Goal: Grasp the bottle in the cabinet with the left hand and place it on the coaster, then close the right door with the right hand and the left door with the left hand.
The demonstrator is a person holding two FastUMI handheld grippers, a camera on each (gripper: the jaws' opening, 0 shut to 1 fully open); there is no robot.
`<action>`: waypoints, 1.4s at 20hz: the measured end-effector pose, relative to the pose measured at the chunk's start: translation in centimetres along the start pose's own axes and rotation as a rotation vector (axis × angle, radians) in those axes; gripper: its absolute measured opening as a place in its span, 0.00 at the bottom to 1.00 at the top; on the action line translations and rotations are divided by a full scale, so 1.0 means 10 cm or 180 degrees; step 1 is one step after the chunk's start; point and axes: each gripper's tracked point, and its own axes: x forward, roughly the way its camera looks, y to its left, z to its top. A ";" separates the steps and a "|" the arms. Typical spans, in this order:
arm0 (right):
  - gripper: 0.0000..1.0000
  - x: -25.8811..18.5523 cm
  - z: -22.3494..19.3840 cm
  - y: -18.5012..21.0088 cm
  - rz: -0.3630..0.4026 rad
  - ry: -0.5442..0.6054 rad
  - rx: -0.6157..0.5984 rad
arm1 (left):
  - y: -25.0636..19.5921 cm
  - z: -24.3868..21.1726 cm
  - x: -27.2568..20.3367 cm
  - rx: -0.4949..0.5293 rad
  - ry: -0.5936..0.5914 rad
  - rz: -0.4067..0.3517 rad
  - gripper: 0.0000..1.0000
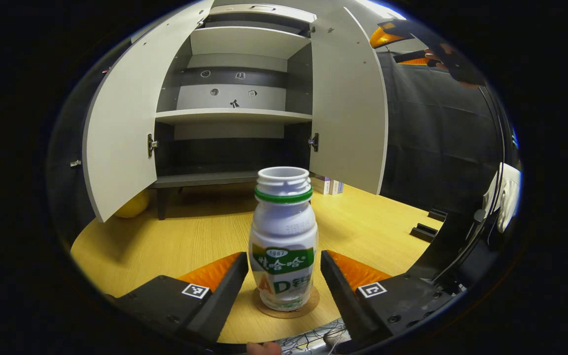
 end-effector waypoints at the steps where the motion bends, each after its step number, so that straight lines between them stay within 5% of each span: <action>1: 0.97 0.00 0.00 0.00 0.0002 0.0001 0.0001 | 0.00 0.00 0.00 -0.0001 0.0008 -0.0001 0.94; 10: 0.97 0.04 0.01 -0.22 -0.0016 0.0055 0.0102 | 0.00 0.19 -0.45 0.0074 0.0151 0.0031 0.94; 19: 0.98 0.49 0.16 -0.97 -0.0452 -0.0016 0.0122 | 0.62 2.14 -1.03 -0.0122 -0.0627 0.0788 0.94; 23: 0.98 0.63 0.13 -0.88 -0.0282 0.0066 0.0243 | 0.86 2.74 -1.21 -0.0215 -0.0873 0.1028 0.93; 28: 0.97 0.64 0.09 -0.73 -0.0166 0.0108 0.0268 | 1.03 2.96 -1.34 -0.0362 -0.0856 0.1202 0.93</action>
